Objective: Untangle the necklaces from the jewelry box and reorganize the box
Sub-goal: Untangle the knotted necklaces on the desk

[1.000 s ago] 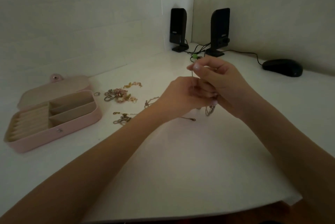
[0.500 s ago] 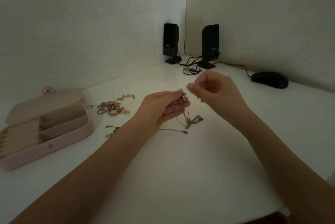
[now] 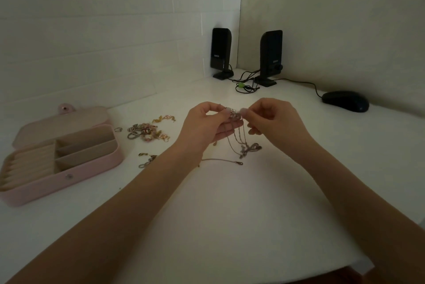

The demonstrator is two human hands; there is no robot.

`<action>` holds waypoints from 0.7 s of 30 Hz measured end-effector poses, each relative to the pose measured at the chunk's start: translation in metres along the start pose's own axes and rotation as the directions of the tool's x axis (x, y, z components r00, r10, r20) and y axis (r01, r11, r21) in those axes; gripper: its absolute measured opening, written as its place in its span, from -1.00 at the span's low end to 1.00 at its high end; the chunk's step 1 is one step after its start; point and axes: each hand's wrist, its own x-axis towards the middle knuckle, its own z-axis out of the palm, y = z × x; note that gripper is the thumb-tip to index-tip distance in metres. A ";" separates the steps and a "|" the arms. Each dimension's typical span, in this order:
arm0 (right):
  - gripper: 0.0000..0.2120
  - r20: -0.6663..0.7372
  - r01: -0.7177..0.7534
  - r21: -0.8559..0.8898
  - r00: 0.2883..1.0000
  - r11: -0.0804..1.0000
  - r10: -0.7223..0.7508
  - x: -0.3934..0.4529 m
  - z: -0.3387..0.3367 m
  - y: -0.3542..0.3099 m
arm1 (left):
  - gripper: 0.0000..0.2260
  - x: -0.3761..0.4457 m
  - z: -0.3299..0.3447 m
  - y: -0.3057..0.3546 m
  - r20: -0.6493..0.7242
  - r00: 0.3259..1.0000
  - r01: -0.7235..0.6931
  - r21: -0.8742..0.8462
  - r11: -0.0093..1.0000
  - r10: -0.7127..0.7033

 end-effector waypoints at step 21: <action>-0.87 0.063 -0.153 0.126 0.987 0.980 0.146 -0.002 0.001 -0.005 | -0.90 0.003 0.001 -0.006 0.016 0.994 -0.108 0.229 0.967 0.108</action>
